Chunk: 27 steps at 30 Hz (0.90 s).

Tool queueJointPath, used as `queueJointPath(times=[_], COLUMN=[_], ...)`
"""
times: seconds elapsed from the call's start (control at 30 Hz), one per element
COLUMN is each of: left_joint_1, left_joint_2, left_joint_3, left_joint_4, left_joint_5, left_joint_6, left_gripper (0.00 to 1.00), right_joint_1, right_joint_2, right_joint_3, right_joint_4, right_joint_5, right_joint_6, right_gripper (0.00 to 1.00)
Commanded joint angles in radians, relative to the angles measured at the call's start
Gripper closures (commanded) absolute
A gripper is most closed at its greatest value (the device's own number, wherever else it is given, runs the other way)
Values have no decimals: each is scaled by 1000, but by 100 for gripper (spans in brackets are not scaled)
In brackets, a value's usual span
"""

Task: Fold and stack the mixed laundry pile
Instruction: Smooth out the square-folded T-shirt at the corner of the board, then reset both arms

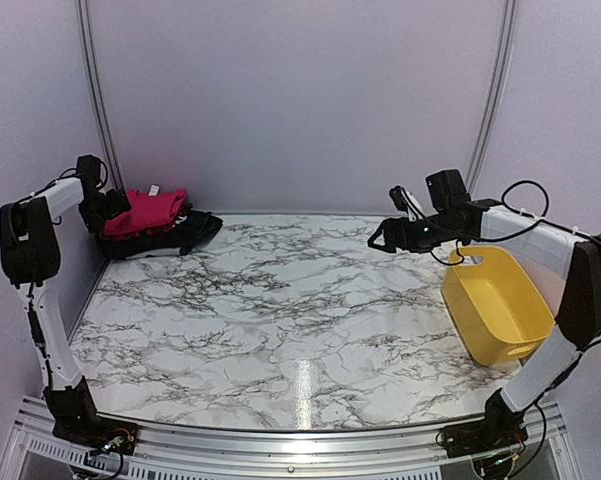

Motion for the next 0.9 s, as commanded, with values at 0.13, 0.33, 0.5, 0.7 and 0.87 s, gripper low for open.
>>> queueJointPath(times=[0.13,0.33,0.5,0.7,0.87], left_joint_1=[-94,-320,-516,-658,-716], left_joint_2=[-304,-464,-605,-774,-870], left_joint_3=[25,-110,-388,-775,-946], left_joint_4=[-102,-138,-84,92,160], left_joint_5=[35,-19,-79,-75,-135], left_joint_6=[97,164,145,-11,-89], left_gripper=[1,1,1,1,1], right_joint_1=[-27,-28,17,180,240], right_joint_2=[-69,-138,-226,-262,-266], right_joint_3=[90,31,-151,-314,-414], right_joint_4=[-35,35,142,254,351], right_joint_5=[105,30,-44,12,21], right_joint_6=[19,66,133,190,233], right_gripper=[5,1,1,1,1])
